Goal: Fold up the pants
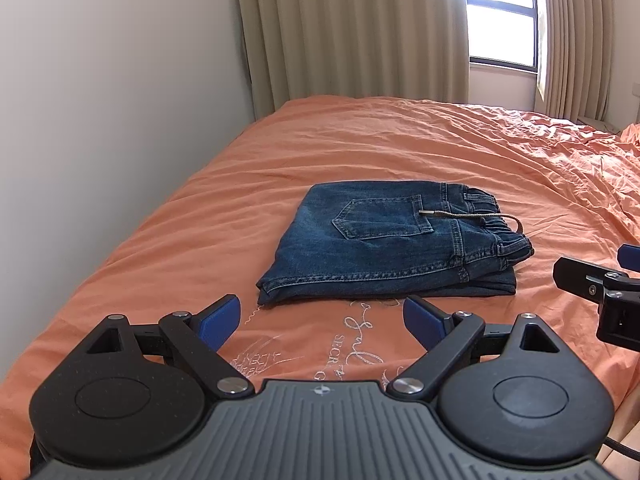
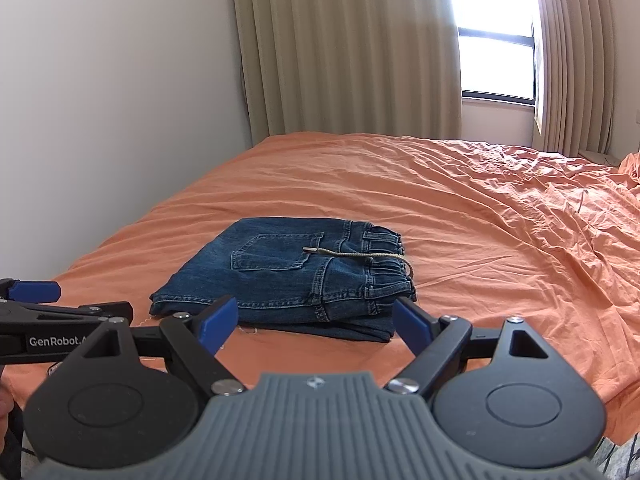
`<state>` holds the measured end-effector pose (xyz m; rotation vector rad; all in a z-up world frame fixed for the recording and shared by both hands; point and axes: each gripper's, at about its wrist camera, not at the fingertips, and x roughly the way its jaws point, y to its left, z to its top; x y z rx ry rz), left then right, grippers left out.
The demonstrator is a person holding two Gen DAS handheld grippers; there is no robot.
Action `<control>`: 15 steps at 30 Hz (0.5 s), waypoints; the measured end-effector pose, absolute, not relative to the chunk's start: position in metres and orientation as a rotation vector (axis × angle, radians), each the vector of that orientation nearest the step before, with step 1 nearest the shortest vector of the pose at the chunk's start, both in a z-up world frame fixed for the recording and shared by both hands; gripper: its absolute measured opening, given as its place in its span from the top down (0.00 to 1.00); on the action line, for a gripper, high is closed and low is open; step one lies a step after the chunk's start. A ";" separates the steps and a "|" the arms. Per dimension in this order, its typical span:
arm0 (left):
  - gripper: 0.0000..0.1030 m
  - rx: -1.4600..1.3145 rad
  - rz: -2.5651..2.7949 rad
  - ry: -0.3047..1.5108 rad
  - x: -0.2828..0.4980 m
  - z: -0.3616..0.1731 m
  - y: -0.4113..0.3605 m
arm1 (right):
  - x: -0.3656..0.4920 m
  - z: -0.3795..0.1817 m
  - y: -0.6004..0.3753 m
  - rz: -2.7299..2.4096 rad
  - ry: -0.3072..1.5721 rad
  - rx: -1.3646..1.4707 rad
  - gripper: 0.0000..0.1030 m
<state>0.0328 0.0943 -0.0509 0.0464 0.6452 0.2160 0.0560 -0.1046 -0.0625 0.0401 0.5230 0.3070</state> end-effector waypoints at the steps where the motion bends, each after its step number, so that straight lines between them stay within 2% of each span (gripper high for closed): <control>1: 0.00 0.047 0.216 0.645 0.032 -0.051 0.094 | 0.056 -0.062 -0.105 0.308 0.523 0.041 0.21; 15: 0.00 0.048 0.216 0.643 0.031 -0.050 0.093 | 0.053 -0.061 -0.106 0.310 0.523 0.047 0.21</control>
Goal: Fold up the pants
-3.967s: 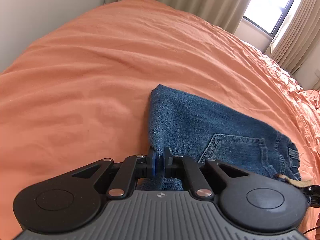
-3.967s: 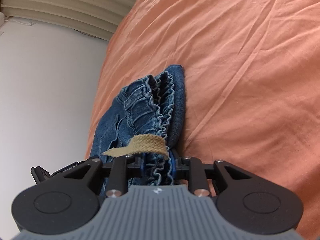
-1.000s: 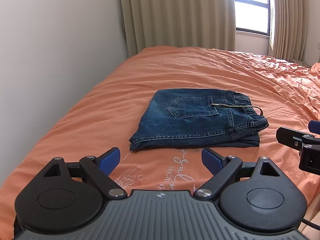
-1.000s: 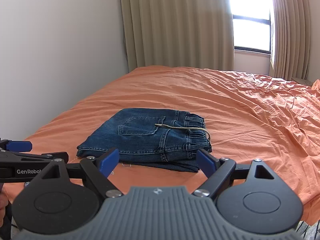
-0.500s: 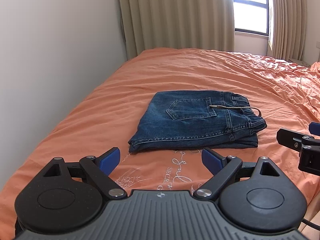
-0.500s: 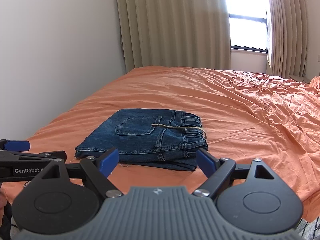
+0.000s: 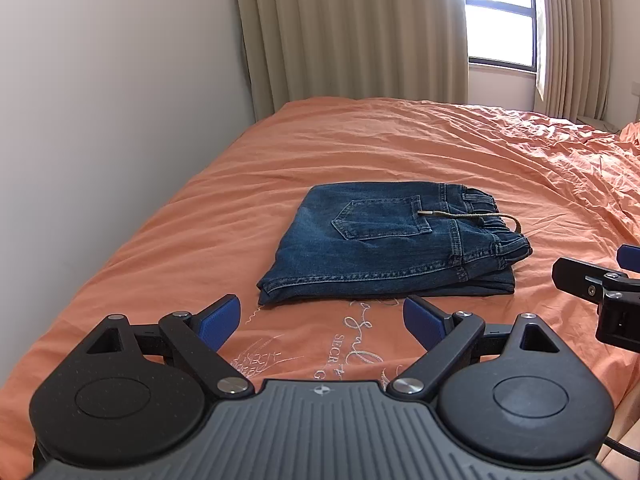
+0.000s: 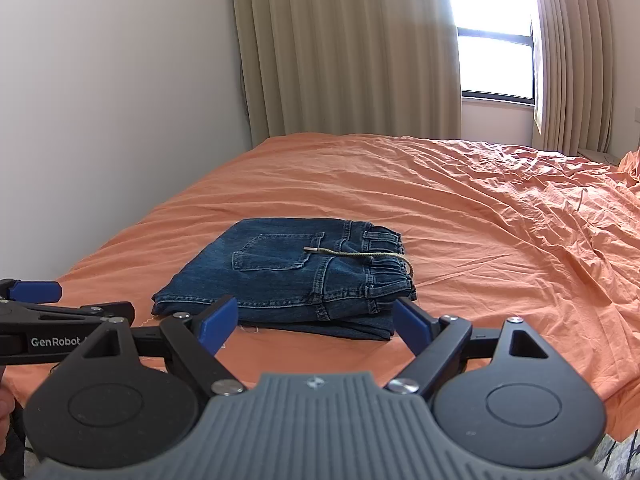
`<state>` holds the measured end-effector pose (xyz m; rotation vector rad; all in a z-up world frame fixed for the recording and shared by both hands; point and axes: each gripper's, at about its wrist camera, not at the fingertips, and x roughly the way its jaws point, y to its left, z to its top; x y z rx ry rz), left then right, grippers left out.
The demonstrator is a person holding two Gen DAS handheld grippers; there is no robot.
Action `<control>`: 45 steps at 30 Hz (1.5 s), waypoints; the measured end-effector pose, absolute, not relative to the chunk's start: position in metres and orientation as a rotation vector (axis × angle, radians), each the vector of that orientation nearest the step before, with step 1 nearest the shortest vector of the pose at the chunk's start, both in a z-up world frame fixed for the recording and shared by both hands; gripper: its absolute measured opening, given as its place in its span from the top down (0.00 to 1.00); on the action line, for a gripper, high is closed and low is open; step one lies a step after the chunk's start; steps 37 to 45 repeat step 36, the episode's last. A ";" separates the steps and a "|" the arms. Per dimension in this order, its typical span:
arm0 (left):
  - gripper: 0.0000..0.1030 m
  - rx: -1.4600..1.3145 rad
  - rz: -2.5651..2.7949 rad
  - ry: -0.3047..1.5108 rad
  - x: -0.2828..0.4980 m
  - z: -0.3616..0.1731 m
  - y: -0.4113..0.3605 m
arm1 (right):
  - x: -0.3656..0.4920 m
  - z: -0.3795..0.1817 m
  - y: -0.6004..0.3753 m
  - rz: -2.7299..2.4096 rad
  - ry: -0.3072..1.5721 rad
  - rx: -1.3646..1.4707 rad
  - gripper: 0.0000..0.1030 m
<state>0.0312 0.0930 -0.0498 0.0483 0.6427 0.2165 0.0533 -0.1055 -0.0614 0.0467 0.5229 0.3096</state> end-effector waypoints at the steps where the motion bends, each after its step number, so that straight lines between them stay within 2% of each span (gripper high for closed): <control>1: 0.00 0.049 0.216 0.641 0.031 -0.049 0.093 | 0.053 -0.061 -0.106 0.310 0.522 0.046 0.21; 45: 0.00 0.057 0.234 0.619 0.026 -0.040 0.092 | 0.049 -0.058 -0.106 0.316 0.521 0.051 0.21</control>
